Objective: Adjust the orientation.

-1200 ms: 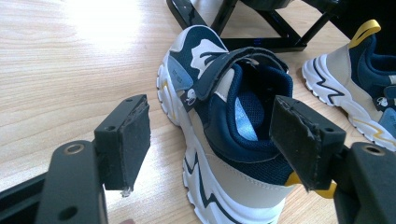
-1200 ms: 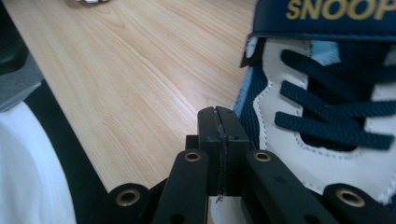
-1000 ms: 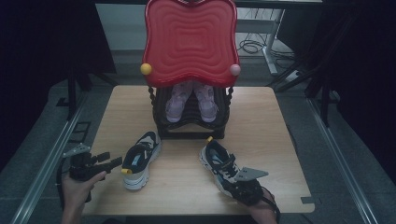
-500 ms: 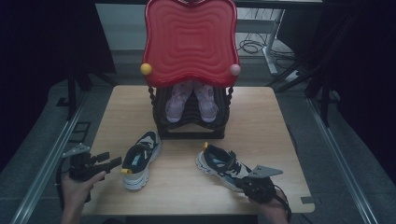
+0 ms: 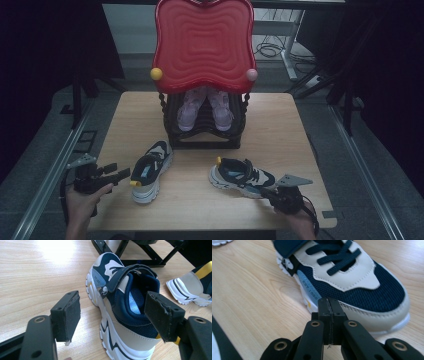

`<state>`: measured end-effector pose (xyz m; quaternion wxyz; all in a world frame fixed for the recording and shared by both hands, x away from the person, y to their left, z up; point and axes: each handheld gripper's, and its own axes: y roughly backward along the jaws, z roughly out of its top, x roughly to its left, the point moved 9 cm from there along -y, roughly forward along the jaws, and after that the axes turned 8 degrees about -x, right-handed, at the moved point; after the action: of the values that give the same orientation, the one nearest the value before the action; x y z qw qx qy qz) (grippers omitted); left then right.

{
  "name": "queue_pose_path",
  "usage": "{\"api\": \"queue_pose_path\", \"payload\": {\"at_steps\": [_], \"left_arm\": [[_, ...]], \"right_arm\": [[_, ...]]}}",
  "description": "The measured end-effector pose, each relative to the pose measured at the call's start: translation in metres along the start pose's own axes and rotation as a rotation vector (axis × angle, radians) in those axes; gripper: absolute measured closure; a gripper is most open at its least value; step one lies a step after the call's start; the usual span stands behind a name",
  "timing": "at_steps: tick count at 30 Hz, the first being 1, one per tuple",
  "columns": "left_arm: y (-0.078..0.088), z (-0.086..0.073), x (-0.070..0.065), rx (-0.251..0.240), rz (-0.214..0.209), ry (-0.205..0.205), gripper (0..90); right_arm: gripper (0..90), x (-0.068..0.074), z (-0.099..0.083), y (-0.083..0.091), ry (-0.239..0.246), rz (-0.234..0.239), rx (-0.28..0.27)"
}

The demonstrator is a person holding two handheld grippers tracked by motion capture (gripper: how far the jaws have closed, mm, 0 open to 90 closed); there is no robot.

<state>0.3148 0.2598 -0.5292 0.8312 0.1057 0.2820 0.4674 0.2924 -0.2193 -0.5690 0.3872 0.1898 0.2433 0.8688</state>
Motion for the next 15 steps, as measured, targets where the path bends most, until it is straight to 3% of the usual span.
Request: {"api": "queue_pose_path", "payload": {"at_steps": [15], "left_arm": [[0.0,0.0,0.0,-0.001,0.001,-0.002,28.9]], "right_arm": [[89.4,-0.023,0.0,0.003,-0.039,-0.046,-0.015]]}}
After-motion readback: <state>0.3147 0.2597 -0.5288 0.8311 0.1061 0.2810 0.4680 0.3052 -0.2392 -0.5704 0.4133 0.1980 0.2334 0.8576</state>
